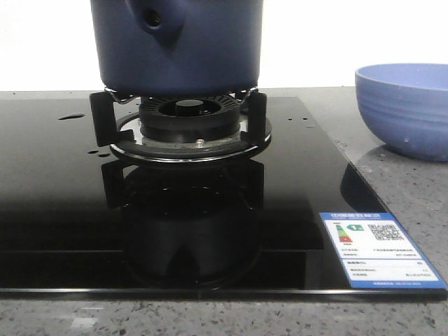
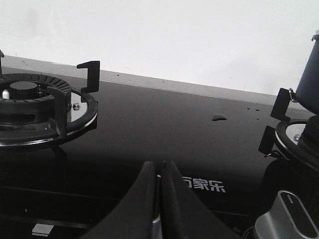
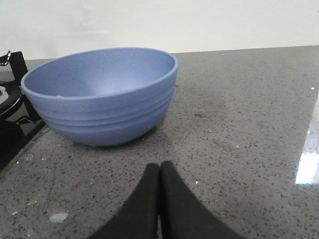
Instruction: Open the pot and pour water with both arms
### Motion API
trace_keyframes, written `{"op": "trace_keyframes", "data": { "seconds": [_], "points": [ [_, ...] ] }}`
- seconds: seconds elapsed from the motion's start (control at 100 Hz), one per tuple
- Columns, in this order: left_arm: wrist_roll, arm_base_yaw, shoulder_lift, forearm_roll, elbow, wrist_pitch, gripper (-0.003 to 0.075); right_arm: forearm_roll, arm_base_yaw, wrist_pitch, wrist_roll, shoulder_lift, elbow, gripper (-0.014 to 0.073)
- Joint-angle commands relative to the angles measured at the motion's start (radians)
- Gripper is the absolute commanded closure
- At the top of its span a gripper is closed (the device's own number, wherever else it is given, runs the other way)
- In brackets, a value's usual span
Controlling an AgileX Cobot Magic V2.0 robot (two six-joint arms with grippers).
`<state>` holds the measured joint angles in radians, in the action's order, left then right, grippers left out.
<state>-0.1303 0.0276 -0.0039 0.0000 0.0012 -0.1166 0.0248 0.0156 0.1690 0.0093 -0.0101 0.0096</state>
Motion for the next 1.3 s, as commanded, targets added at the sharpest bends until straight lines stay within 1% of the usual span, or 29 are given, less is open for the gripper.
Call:
{"op": "trace_keyframes", "data": {
  "seconds": [0.0, 0.56, 0.91, 1.05, 1.29],
  "points": [
    [-0.003, 0.007, -0.027, -0.006, 0.033, 0.076, 0.0739, -0.008, -0.005, -0.080, -0.001, -0.014, 0.026, 0.0650],
    [-0.003, 0.007, -0.027, -0.006, 0.033, 0.076, 0.0739, -0.008, -0.005, -0.080, -0.001, -0.014, 0.026, 0.0650],
    [-0.003, 0.007, -0.027, -0.006, 0.033, 0.076, 0.0739, -0.008, -0.005, -0.111, -0.001, -0.014, 0.026, 0.0650],
    [-0.003, 0.007, -0.027, -0.022, 0.033, 0.082, 0.0739, 0.063, -0.005, -0.118, -0.001, -0.014, 0.026, 0.0650],
    [-0.003, 0.007, -0.027, -0.197, 0.033, 0.083, 0.0739, 0.256, -0.005, -0.169, -0.001, -0.014, 0.026, 0.0650]
  ]
}}
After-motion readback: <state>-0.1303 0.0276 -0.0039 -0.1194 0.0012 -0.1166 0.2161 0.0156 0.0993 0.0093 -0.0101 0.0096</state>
